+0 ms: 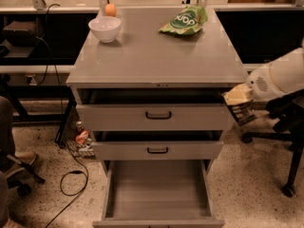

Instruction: Place rxbar chocolate into bottom drawer

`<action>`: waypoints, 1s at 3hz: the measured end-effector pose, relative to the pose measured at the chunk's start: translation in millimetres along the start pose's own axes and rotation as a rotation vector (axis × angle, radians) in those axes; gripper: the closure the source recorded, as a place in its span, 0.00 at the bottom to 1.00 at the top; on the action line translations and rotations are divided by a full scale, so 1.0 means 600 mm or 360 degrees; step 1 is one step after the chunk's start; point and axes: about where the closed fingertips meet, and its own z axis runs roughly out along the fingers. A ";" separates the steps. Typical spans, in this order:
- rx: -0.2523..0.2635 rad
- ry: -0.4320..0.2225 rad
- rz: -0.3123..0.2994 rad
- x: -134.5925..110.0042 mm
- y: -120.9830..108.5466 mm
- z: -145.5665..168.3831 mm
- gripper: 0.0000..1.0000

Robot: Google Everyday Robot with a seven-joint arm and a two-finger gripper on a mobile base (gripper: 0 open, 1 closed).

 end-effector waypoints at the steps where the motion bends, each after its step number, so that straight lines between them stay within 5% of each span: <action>1: 0.0012 0.0105 0.0068 0.058 -0.003 0.018 1.00; 2: -0.0079 0.0268 0.0164 0.148 -0.006 0.099 1.00; 3: -0.0079 0.0268 0.0164 0.148 -0.006 0.099 1.00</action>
Offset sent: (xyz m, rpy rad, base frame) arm -0.0570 -0.0135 -0.1609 0.0090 0.3196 -0.0360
